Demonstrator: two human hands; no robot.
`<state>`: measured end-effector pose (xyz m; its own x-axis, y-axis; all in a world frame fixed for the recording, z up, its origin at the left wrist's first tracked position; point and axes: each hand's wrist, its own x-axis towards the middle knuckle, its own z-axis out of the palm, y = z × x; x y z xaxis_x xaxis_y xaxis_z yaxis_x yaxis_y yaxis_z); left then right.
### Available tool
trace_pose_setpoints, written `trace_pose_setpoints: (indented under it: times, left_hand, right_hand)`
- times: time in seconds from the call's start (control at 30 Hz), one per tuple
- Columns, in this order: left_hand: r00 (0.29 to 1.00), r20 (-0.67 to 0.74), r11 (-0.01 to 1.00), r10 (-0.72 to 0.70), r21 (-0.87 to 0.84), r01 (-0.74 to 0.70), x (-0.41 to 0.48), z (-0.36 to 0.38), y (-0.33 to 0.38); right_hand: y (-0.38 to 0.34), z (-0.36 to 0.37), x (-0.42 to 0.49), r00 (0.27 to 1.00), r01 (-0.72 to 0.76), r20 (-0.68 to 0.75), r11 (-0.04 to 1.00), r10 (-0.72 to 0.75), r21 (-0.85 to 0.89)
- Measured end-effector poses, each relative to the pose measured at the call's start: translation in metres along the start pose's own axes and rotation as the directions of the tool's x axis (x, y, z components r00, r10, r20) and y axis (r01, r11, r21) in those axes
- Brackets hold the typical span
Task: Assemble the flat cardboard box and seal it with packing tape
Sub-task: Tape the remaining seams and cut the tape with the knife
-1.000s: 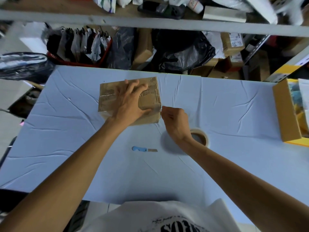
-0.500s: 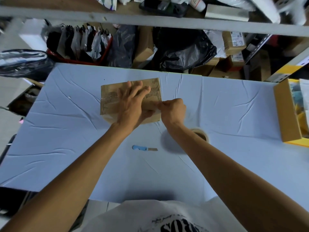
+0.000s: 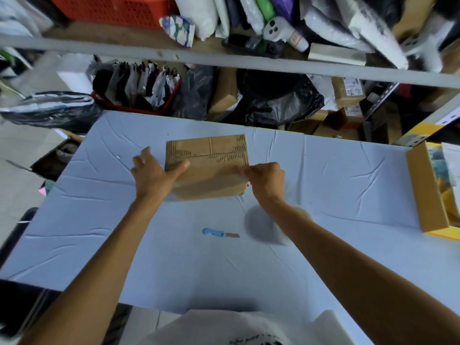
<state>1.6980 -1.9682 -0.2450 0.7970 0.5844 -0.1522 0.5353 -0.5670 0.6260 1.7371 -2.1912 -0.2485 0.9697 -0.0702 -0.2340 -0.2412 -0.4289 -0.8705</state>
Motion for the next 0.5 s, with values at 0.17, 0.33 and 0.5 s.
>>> trace_pose_setpoints:
  times: [0.17, 0.33, 0.5]
  left_hand:
    - [0.974, 0.217, 0.956, -0.065, -0.265, 0.123, -0.006, -0.001, -0.010]
    - [0.990, 0.131, 0.945, 0.048, -0.326, -0.002, -0.015, -0.001, 0.003]
    - [0.984, 0.107, 0.902, 0.144, -0.423, -0.086, -0.024, 0.003, 0.010]
  right_hand:
    - [0.001, -0.003, -0.001, 1.000, -0.031, 0.002, 0.999, 0.031, 0.024]
    - [0.012, -0.014, -0.007, 1.000, 0.013, -0.023, 0.997, -0.011, 0.076]
    - [0.021, -0.042, -0.012, 0.999, 0.010, 0.045, 0.984, -0.019, 0.179]
